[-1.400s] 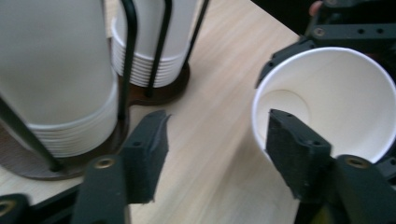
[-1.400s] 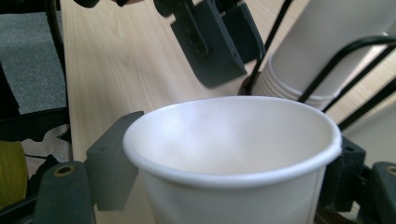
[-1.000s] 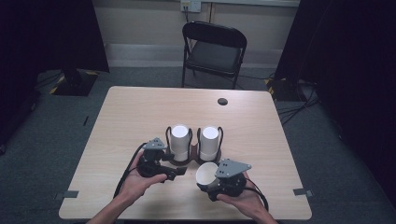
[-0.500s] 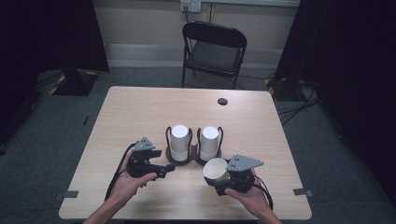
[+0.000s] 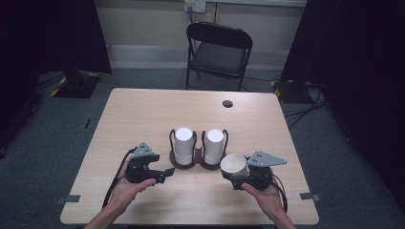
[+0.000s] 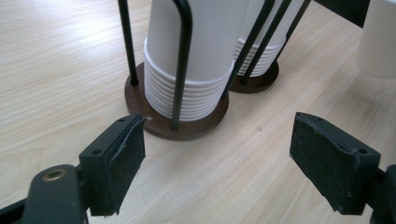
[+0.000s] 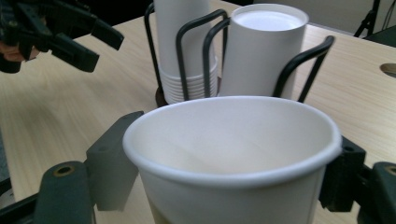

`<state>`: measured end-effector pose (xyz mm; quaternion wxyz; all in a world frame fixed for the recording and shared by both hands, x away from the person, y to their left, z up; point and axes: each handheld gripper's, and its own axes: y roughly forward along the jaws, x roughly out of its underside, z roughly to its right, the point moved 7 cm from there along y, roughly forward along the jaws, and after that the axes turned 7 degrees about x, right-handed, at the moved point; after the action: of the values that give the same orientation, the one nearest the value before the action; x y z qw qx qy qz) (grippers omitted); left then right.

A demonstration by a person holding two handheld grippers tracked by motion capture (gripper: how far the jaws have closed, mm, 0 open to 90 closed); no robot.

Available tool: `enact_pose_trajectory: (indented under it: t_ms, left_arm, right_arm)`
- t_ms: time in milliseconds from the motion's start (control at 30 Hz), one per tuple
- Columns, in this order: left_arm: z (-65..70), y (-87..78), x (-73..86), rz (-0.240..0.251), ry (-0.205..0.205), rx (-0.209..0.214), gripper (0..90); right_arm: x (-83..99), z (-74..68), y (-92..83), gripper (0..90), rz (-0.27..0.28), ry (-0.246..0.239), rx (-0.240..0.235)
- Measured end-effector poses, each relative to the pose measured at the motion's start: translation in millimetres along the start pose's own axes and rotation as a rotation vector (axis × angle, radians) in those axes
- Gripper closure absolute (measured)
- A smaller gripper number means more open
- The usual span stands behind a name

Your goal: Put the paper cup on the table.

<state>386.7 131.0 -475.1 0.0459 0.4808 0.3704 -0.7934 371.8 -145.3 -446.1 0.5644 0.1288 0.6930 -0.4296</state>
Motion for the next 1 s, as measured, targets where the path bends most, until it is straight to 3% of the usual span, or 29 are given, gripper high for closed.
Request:
enact_pose_trajectory:
  t_ms: [333, 633, 1000]
  left_arm:
    - [-6.2, 0.4, 6.2, -0.015, 0.011, -0.026, 18.0]
    - [-9.5, -0.7, 5.9, -0.005, 0.004, -0.045, 18.3]
    - [-11.1, 1.8, 9.5, -0.026, 0.005, -0.042, 17.8]
  right_arm:
    - [-7.1, 29.2, -0.6, 21.8, 0.033, 0.076, 0.058]
    - [-12.3, 57.8, 8.8, 21.8, 0.040, 0.101, 0.123]
    - [-16.7, 82.1, 24.5, 21.7, 0.064, 0.124, 0.186]
